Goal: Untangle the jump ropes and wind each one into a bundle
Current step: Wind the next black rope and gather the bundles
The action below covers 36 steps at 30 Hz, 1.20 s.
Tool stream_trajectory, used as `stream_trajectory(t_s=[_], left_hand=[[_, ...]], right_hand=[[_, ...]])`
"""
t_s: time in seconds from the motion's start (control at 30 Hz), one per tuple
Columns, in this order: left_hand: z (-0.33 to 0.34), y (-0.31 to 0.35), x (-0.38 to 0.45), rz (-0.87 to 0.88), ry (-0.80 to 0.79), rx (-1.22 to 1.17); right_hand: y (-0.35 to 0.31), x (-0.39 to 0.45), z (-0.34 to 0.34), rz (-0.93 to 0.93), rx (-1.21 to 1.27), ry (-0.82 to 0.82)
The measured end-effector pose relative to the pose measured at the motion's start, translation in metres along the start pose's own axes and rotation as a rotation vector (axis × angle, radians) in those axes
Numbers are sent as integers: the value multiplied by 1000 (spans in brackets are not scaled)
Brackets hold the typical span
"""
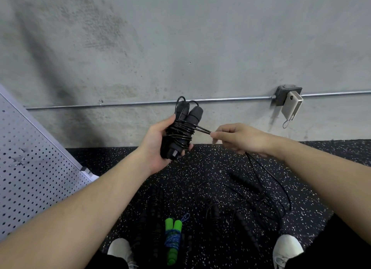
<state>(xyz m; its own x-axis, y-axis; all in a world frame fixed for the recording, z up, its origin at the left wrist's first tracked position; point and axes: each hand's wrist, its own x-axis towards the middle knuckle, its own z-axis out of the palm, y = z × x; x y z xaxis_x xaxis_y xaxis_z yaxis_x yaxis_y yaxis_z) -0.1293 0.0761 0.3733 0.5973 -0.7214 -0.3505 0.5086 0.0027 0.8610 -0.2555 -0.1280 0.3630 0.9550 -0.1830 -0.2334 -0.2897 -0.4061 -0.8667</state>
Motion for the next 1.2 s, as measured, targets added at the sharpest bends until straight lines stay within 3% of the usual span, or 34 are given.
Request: stream_trajectory(t_s=[0.1,0.23,0.33,0.47,0.77,0.93,1.07,1.2], left_hand=[[-2,5,-1,6,1,-24],[-9,13,0,-1,-25,-58],[-7,15,-4,-11,-117,1],[-6,11,-2,-33,-265,218],[4,2,3,-212,-390,695],[6,-9,11,-234,-323,843],[9,-18,12,-135,-309,1237],[5,-25,14,-97,-253,1306]], right_hand=[[2,-1,-6,-2,18,-15],[8,-1,-10,-48,271,-150],[11,-2,-10,-17,132,-128],[8,-2,-9,62,-138,12],[6,10,-2,132,-61,121],[-3,15,9,96,-29,93],[-15,17,23,15,-375,77],[-19,17,35,-56,-566,60]])
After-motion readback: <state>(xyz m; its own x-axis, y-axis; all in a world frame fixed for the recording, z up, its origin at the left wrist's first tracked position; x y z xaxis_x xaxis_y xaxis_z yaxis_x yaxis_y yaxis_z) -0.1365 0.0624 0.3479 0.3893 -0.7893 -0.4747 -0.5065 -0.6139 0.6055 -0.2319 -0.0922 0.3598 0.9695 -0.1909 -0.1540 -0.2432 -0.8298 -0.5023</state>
